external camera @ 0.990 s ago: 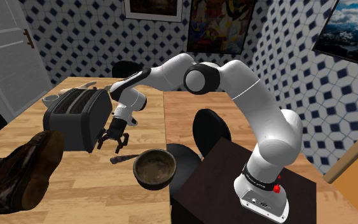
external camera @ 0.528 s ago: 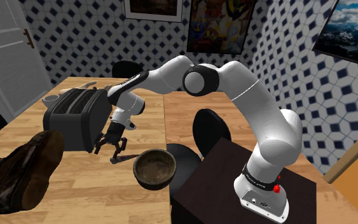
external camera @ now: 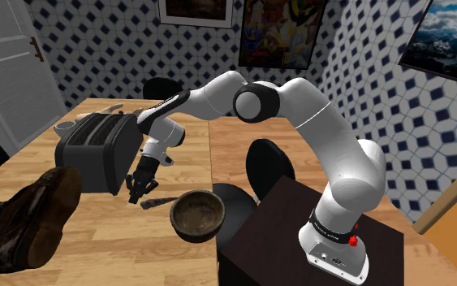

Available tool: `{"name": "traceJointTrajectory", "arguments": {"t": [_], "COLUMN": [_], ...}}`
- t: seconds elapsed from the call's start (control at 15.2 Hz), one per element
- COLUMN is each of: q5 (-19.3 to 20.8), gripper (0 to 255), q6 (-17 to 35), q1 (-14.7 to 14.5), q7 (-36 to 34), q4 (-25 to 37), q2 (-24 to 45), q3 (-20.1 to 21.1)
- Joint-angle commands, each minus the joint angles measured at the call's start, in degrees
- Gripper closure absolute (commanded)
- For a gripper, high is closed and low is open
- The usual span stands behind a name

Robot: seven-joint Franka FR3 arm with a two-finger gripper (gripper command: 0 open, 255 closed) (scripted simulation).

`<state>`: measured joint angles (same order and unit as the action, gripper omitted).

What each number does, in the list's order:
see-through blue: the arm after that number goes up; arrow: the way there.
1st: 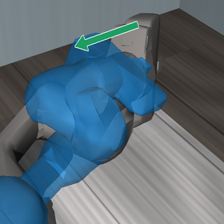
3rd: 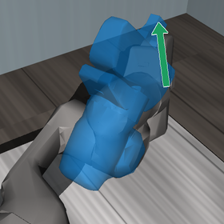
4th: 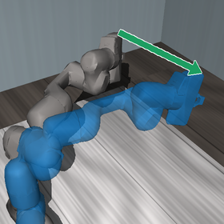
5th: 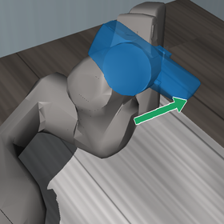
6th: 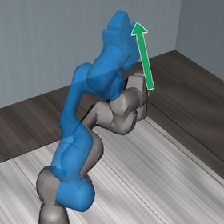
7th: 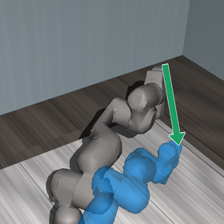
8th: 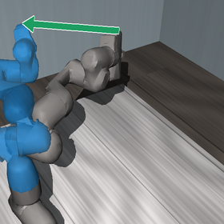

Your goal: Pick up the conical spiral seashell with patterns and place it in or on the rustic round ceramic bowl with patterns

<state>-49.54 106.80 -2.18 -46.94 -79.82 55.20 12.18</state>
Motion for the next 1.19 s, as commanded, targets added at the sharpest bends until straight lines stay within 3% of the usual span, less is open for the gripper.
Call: {"name": "traceJointTrajectory", "arguments": {"t": [0.0, 0.33, 0.4, 0.53, 0.66, 0.73, 0.86, 0.92, 1.12], "q5": [0.0, 0.0, 0.0, -1.7, 0.4, 3.6, 14.4, 16.8, 15.6], "gripper": [255, 255, 0, 0, 0, 0, 0, 0, 0], "q6": [0.0, 0.0, 0.0, 13.7, 25.2, 29.6, 34.0, 33.9, 35.2], "q1": [0.0, 0.0, 0.0, -4.3, -11.4, -16.1, -27.6, -30.1, -30.2], "q7": [0.0, 0.0, 0.0, -11.6, -28.0, -38.5, -64.0, -69.2, -68.5], "q4": [0.0, 0.0, 0.0, -13.7, -23.7, -27.6, -33.0, -33.6, -33.1], "q2": [0.0, 0.0, 0.0, -9.9, -17.6, -20.6, -24.9, -25.4, -23.5], "q3": [0.0, 0.0, 0.0, -4.5, -10.1, -13.7, -23.1, -25.3, -24.7]}}
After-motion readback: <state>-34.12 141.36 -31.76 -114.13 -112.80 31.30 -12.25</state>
